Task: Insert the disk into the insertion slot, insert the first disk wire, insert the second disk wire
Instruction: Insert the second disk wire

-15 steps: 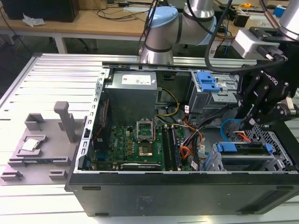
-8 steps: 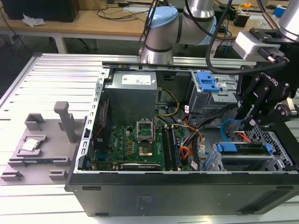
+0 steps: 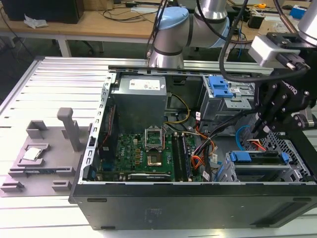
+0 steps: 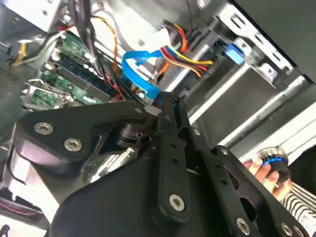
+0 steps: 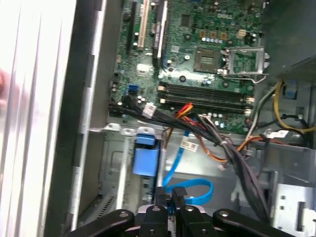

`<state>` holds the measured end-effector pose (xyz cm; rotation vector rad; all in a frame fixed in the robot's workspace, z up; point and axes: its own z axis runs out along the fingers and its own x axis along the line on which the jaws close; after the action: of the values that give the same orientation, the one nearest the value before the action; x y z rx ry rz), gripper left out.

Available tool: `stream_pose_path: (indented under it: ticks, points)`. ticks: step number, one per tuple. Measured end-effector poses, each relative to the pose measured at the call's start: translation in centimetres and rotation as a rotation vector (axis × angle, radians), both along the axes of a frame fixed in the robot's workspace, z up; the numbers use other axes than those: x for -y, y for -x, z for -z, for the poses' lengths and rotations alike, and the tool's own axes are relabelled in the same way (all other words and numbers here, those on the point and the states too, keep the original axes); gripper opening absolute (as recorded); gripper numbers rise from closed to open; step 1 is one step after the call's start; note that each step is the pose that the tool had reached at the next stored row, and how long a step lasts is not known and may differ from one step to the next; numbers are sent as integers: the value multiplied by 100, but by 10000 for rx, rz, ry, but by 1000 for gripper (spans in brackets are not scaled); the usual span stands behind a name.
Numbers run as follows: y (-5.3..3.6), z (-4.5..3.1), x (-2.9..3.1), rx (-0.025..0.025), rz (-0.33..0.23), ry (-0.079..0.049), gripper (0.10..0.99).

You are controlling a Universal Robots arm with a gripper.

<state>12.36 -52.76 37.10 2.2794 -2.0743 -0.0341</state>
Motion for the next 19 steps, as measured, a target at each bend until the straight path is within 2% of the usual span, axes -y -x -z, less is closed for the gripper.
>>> stream_pose_path:
  ticks: [1,3,4,9,14,19]
  points:
    - [0,1,36,0,0,8,165]
    - [-1,43,148,0,8,13,165]
    - [-15,83,163,1,41,11,165]
    - [-111,239,159,-21,129,15,165]
    - [-126,268,118,-22,129,10,165]
    - [-130,289,120,-21,127,9,165]
